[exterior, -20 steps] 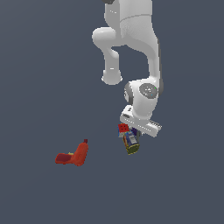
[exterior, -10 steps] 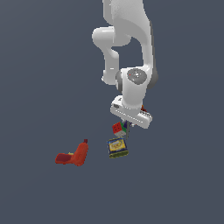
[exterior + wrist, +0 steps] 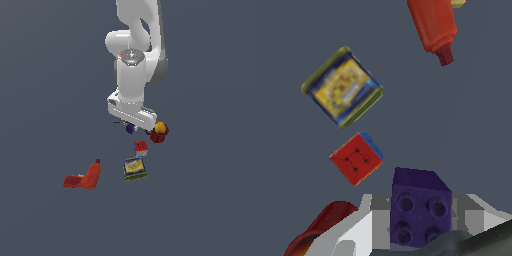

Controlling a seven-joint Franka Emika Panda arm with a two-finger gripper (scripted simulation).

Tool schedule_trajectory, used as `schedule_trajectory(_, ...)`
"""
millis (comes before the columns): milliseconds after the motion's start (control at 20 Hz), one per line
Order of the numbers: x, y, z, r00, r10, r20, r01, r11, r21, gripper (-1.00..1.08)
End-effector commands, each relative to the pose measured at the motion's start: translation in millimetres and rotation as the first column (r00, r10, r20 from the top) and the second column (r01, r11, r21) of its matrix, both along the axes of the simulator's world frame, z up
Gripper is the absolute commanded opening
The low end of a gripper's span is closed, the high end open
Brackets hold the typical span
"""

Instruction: Pick up a designated object from a clutter of objects.

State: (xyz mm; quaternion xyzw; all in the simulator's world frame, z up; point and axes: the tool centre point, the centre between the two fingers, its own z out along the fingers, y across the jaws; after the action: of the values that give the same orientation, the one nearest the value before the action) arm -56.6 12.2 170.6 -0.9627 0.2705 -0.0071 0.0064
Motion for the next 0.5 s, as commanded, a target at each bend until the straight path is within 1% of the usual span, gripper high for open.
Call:
schedule_trajectory(0,-7.9,-20.4,21.1,1.0,0.0,-0.001,0.0,1.0,0.001,-1.0)
schedule_trajectory(450,-35.2,-97.4,99.2,1.0,-0.003,-0.007,0.003,1.0,0.001,-1.0)
